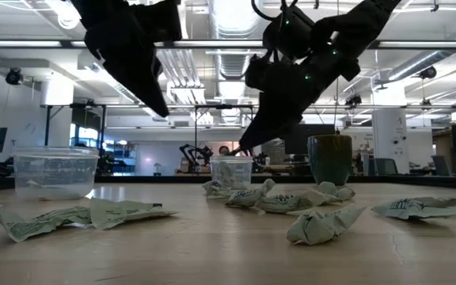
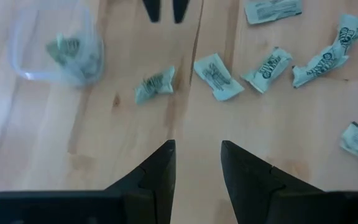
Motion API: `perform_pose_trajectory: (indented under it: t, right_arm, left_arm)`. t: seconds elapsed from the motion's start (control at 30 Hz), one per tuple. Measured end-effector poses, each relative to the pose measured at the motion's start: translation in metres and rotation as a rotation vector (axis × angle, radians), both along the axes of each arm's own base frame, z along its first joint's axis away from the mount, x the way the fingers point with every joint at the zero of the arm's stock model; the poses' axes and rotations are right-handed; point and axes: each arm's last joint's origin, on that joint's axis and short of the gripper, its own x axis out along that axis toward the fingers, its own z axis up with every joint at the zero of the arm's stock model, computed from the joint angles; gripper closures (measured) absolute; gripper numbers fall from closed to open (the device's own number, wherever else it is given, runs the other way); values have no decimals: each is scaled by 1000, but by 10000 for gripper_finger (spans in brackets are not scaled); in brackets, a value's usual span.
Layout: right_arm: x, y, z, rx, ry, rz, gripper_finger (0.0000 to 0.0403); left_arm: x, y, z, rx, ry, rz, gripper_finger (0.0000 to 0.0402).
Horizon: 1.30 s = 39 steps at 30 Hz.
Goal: Pick and place Stevia / Truvia into bins
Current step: Put the stevia packet into the bottom transparent container
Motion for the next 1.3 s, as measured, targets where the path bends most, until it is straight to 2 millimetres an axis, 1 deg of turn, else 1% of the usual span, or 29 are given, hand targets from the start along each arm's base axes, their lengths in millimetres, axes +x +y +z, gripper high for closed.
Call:
perform_pose_trajectory:
  t: [0.1,0.17,0.27,0.4,0.53,0.7,0.8,0.93,1.1,1.17,1.3]
  right_arm:
    - [-4,1,6,3,13,8,323]
    - [-10,2,9,0,53,20,327]
    - [-19,6,11,-10,117,46,331]
    - [-32,9,12,-15,154,69,335]
    - [-46,11,9,-17,158,68,335]
    - [-67,12,2,-18,183,61,334]
    - [-79,12,0,-17,183,61,337]
    - [-94,13,0,-13,156,52,340]
    - [-112,14,6,-14,106,47,340]
    - [-120,15,7,-16,88,46,339]
    - [-133,16,11,-20,37,45,340]
  left_arm:
    - [6,1,-5,27,2,-41,290]
    - [10,-1,-7,-15,5,-72,290]
    - [11,-6,-13,-128,45,-153,290]
    - [9,-20,-19,-269,97,-237,290]
    - [6,-38,-20,-305,106,-280,290]
    - [9,-61,-13,-381,9,-277,290]
    - [12,-71,-16,-419,-23,-242,290]
    - [20,-84,-30,-481,4,-147,290]
    - [30,-98,-43,-546,31,55,290]
    - [38,-104,-44,-572,17,123,290]
    - [48,-109,-47,-593,54,248,290]
